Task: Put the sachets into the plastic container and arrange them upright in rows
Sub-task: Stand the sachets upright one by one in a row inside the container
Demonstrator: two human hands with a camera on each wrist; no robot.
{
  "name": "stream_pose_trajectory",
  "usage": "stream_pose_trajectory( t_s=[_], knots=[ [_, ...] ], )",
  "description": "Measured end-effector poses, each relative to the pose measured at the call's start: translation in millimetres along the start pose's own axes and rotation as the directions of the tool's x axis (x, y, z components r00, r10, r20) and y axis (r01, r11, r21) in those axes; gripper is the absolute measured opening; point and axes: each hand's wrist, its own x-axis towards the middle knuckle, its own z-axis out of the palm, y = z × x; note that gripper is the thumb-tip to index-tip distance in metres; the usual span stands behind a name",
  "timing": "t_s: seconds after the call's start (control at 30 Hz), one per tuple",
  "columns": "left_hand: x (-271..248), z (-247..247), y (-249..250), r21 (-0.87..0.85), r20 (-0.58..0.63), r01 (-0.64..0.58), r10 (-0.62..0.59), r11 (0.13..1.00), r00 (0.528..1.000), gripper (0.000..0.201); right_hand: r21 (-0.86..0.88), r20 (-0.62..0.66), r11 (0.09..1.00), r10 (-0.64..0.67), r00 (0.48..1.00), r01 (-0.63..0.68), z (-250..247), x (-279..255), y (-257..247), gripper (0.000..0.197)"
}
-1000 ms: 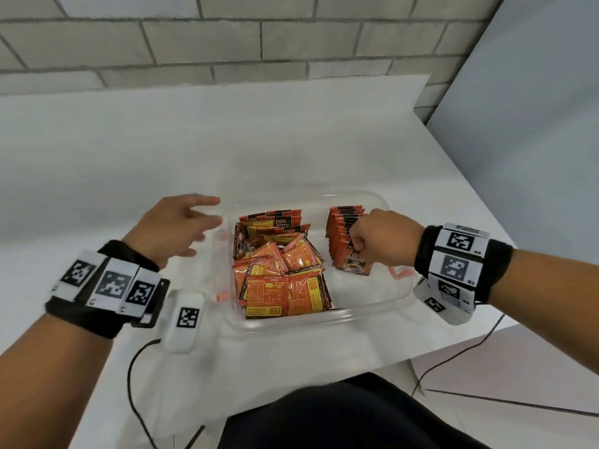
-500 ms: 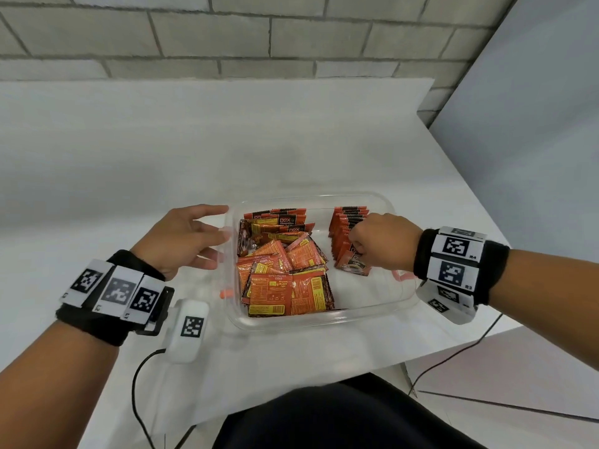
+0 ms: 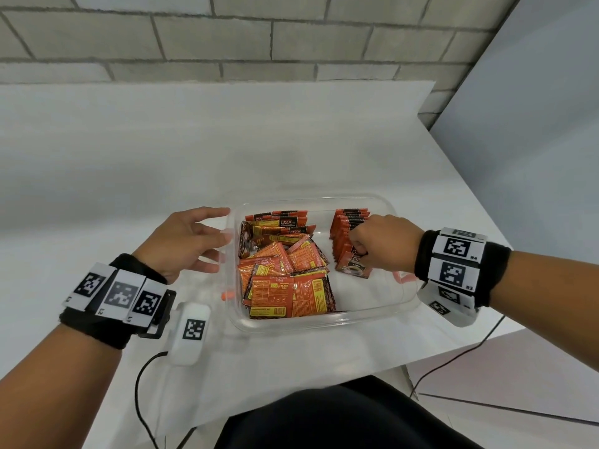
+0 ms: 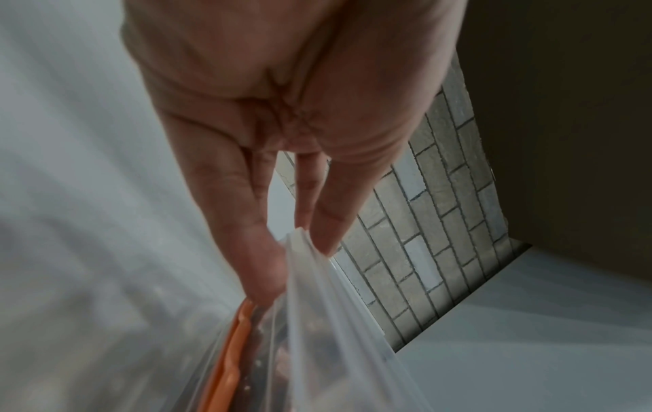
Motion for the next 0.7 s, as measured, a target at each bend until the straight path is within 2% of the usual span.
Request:
stream_pose_trajectory(
  t_s=[0.53,0.7],
  knots=[
    [-0.5,0.8,-0.8,-0.006,-0.004,0.003,-0.003,1.000,1.000,0.040,0.038,-0.021,0.999,0.019,1.000,-0.018,-5.3,-3.0,1.5,0.017],
    [-0.2,0.2,-1.7,-0.012,-0.001,0.002,-0.002,1.000,1.000,0.039,0.109,-0.064,0.993,0.052,0.997,-0.045,-10.5,-8.1,4.1,0.020]
  ],
)
